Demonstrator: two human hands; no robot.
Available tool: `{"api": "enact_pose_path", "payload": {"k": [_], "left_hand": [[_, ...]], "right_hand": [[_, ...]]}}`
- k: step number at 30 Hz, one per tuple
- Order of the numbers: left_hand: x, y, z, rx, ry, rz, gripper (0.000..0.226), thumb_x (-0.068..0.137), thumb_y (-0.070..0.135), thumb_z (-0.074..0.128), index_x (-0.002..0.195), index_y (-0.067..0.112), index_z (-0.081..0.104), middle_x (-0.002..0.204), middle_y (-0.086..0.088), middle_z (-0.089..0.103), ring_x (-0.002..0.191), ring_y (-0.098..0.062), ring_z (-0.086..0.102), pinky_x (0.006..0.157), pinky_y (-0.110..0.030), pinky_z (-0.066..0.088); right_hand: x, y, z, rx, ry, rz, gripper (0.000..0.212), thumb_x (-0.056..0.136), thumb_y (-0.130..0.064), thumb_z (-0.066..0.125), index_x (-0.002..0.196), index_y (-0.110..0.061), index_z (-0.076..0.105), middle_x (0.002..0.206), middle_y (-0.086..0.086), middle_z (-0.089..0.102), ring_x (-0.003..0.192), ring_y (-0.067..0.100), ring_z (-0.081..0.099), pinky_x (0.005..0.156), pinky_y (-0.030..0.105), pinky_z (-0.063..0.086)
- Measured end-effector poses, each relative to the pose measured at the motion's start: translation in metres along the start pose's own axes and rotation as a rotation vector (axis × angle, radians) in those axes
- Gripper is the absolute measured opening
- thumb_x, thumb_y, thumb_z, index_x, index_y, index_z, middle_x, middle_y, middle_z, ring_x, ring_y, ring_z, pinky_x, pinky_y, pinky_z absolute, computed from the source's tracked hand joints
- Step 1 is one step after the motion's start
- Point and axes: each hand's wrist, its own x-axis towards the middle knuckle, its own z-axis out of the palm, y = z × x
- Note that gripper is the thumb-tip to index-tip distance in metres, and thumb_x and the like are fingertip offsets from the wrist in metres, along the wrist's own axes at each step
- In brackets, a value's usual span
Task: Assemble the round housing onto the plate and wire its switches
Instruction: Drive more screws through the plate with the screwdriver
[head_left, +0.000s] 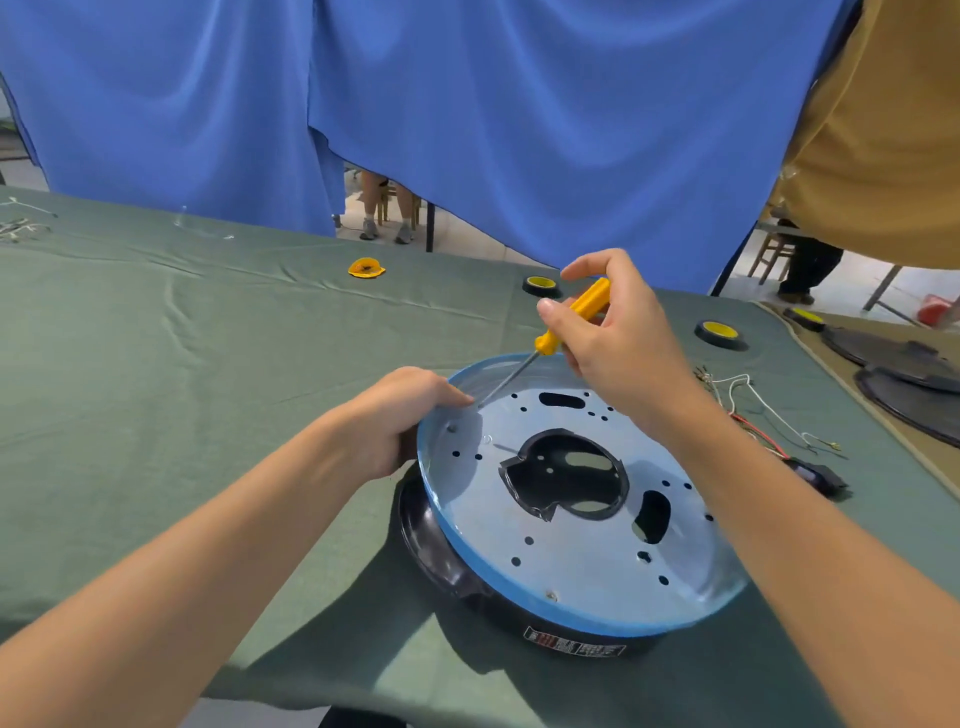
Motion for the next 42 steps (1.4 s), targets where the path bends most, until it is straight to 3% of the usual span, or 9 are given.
{"api": "enact_pose_path", "payload": {"k": [4,7,11,22,28,31,36,39,42], "left_hand": [[-0.001,0.000,-0.001,0.059,0.007,0.015,0.025,0.089,0.005,0.060,0.110,-0.006,0.067,0.092,-0.020,0.073,0.076,-0.032,0.068,0.072,-0.037,0.054],[-0.002,0.000,0.000,0.010,-0.063,0.037,0.030,0.095,0.029,0.064,0.111,0.005,0.071,0.094,-0.011,0.076,0.079,-0.026,0.072,0.071,-0.035,0.054],[0.000,0.000,0.000,0.002,-0.097,0.040,0.050,0.092,0.057,0.058,0.108,0.012,0.073,0.098,-0.008,0.077,0.084,-0.024,0.075,0.074,-0.035,0.054],[0.006,-0.009,0.001,-0.025,-0.037,0.074,0.045,0.092,0.056,0.060,0.106,0.015,0.074,0.098,-0.007,0.077,0.087,-0.025,0.073,0.075,-0.036,0.051],[0.008,-0.012,0.002,-0.046,0.002,0.122,0.032,0.089,0.048,0.065,0.094,0.018,0.074,0.091,-0.005,0.076,0.083,-0.025,0.070,0.078,-0.038,0.049],[0.008,-0.013,0.003,-0.052,0.000,0.123,0.033,0.090,0.049,0.064,0.096,0.018,0.074,0.093,-0.005,0.076,0.084,-0.024,0.069,0.080,-0.039,0.050],[0.008,-0.012,0.004,-0.054,0.014,0.103,0.041,0.091,0.053,0.062,0.105,0.017,0.074,0.097,-0.006,0.076,0.092,-0.027,0.069,0.093,-0.044,0.049],[0.007,-0.012,0.004,-0.050,-0.007,0.109,0.043,0.092,0.053,0.060,0.109,0.017,0.074,0.102,-0.007,0.076,0.100,-0.029,0.069,0.099,-0.047,0.048],[0.006,-0.015,0.001,-0.065,-0.065,0.098,0.039,0.093,0.052,0.057,0.102,0.018,0.075,0.099,-0.008,0.076,0.092,-0.028,0.069,0.095,-0.045,0.049]], "right_hand": [[0.000,-0.005,0.010,-0.109,-0.126,-0.082,0.020,0.093,-0.027,0.061,0.109,-0.020,0.050,0.074,0.006,0.055,0.076,0.023,0.053,0.070,0.036,0.044],[0.000,-0.012,0.015,-0.143,-0.158,-0.162,0.018,0.094,-0.024,0.061,0.105,-0.021,0.047,0.070,0.009,0.058,0.063,0.010,0.050,0.063,0.025,0.037],[0.003,-0.018,0.016,-0.180,-0.200,-0.219,0.021,0.094,-0.022,0.061,0.109,-0.017,0.048,0.077,0.021,0.062,0.060,0.018,0.048,0.058,0.028,0.039],[0.006,-0.024,0.023,-0.252,-0.331,-0.275,0.022,0.096,-0.025,0.059,0.111,-0.018,0.044,0.085,0.022,0.063,0.063,0.025,0.052,0.057,0.029,0.040],[0.019,-0.051,0.008,-0.394,-0.666,-0.277,0.016,0.095,-0.021,0.057,0.110,-0.023,0.049,0.098,0.004,0.060,0.085,0.019,0.058,0.078,0.042,0.052],[0.023,-0.060,0.014,-0.473,-0.592,-0.359,0.008,0.091,-0.023,0.064,0.090,-0.021,0.056,0.079,-0.009,0.056,0.073,0.009,0.056,0.074,0.035,0.052],[0.029,-0.054,0.030,-0.649,-0.381,-0.211,0.044,0.091,-0.047,0.059,0.066,-0.016,0.041,0.067,-0.001,0.039,0.075,0.026,0.044,0.061,0.032,0.033],[0.033,-0.063,0.024,-0.740,-0.474,-0.141,0.057,0.088,-0.069,0.045,0.077,-0.014,0.053,0.067,0.003,0.058,0.060,0.017,0.057,0.048,0.030,0.035],[0.034,-0.074,0.016,-0.700,-0.636,-0.212,0.023,0.094,-0.043,0.051,0.091,-0.021,0.056,0.076,-0.004,0.061,0.060,0.006,0.059,0.048,0.025,0.043]]}}
